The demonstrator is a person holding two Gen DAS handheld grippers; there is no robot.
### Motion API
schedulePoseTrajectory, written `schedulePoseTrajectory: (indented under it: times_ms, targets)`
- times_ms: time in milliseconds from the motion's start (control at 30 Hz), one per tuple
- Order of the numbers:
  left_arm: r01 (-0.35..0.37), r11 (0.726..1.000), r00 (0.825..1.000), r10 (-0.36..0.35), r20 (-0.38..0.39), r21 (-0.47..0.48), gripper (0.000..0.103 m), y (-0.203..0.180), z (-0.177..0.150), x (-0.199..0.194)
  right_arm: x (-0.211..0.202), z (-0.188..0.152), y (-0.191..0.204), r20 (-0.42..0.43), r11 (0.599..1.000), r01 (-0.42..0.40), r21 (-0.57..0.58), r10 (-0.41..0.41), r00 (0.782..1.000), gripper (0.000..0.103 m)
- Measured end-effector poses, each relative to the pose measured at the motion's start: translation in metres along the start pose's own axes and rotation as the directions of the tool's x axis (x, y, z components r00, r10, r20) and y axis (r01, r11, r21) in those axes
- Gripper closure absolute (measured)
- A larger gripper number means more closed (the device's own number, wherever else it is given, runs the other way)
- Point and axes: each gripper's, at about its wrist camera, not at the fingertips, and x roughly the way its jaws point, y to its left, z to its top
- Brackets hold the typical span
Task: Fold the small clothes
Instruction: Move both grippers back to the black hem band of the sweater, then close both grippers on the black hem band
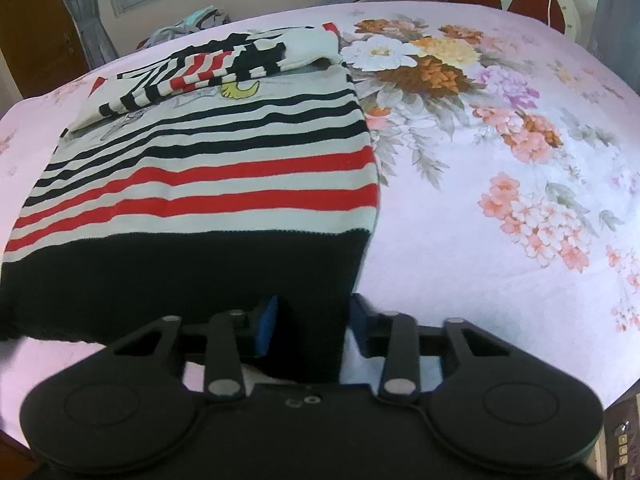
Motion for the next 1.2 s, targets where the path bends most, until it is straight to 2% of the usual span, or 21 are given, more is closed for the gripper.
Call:
schedulePoseTrajectory:
  times_ms: [67, 100, 133, 167, 200, 433, 567, 800, 1000, 1200]
  targets:
    - [0.003, 1.0, 1.0, -0.003, -0.009, -0.006, 0.044, 0.001, 0.002, 0.001, 0.0, 0.0, 0.0, -0.008, 1.0, -0.009, 0.007, 0.009, 1.0, 0.077]
    - [0.006, 1.0, 1.0, -0.006, -0.012, -0.012, 0.049, 0.001, 0.003, 0.001, 0.001, 0.001, 0.001, -0.011, 1.0, -0.011, 0.003, 0.011, 1.0, 0.08]
    - [0.012, 0.999, 1.0, -0.012, -0.015, -0.031, 0.06, 0.003, 0.004, 0.001, 0.001, 0.002, 0.001, -0.014, 1.0, -0.017, 0.004, 0.017, 1.0, 0.082]
    - [0.021, 0.998, 0.999, -0.022, -0.025, -0.052, 0.079, 0.005, 0.005, 0.002, 0.001, 0.003, 0.0, -0.02, 1.0, -0.029, 0.01, 0.029, 0.999, 0.087]
    - [0.037, 0.995, 0.998, -0.041, -0.038, -0.089, 0.085, 0.009, 0.006, 0.005, 0.001, 0.004, 0.0, -0.025, 0.999, -0.035, 0.013, 0.035, 0.999, 0.09]
    - [0.097, 0.985, 0.993, -0.106, -0.057, -0.145, 0.092, 0.017, 0.013, 0.007, -0.002, 0.014, 0.0, -0.039, 0.997, -0.073, 0.016, 0.073, 0.997, 0.092]
    - [0.13, 0.986, 0.991, -0.13, 0.003, -0.103, 0.092, 0.009, 0.032, -0.004, -0.016, 0.027, -0.001, 0.009, 0.992, -0.121, 0.019, 0.121, 0.993, 0.092]
    - [0.167, 0.985, 0.981, -0.161, 0.108, -0.052, 0.092, 0.004, 0.084, -0.017, -0.032, 0.064, 0.001, 0.112, 0.989, -0.151, 0.006, 0.149, 0.982, 0.092]
    - [0.173, 0.984, 0.973, -0.166, 0.162, -0.031, 0.092, -0.003, 0.118, -0.009, -0.032, 0.103, 0.008, 0.179, 0.986, -0.167, -0.014, 0.167, 0.97, 0.092]
    - [0.172, 0.984, 0.966, -0.162, 0.2, -0.035, 0.093, -0.005, 0.15, 0.008, -0.015, 0.141, 0.013, 0.235, 0.985, -0.174, -0.02, 0.174, 0.956, 0.093]
